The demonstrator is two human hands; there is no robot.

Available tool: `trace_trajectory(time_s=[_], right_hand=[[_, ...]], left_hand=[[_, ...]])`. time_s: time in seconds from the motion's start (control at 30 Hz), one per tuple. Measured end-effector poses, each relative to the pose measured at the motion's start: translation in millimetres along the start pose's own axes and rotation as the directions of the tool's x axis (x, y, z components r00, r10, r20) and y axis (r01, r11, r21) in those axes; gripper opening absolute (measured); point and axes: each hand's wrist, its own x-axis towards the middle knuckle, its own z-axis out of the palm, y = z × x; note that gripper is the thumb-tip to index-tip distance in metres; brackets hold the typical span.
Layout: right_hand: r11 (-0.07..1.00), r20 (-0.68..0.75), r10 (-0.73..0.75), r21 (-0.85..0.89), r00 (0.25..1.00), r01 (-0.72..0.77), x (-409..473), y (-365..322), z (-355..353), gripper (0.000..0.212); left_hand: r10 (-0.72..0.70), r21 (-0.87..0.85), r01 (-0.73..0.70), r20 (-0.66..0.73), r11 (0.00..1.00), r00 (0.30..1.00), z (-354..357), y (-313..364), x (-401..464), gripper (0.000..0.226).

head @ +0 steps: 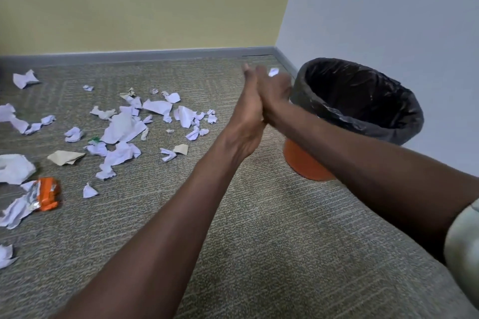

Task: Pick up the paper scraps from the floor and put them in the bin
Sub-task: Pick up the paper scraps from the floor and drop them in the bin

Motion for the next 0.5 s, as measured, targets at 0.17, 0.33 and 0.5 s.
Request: trace_trajectory(time_s=[0.17,0.33,0.5], right_hand=[[0.888,-0.237,-0.311,-0.419,0.921,0.192,62,-26,-71,0.043],[0.711,-0.251,-0.27,-0.703,0.93,0.017,103,3,-127,0.041],[0.633,-0.227,0.04,-0.748,0.973,-0.2,112,24,-130,0.073]], left_hand=[[-0.038,0.049,0.035,0.065,0.998,0.997,14,-5,-5,0.082],[-0.11,0.02,0.111,-0.026,0.994,0.994,-13,-20,1,0.087],[-0.119,0.034,0.125,-0.136,0.992,0.983,-39,-36,10,0.082]])
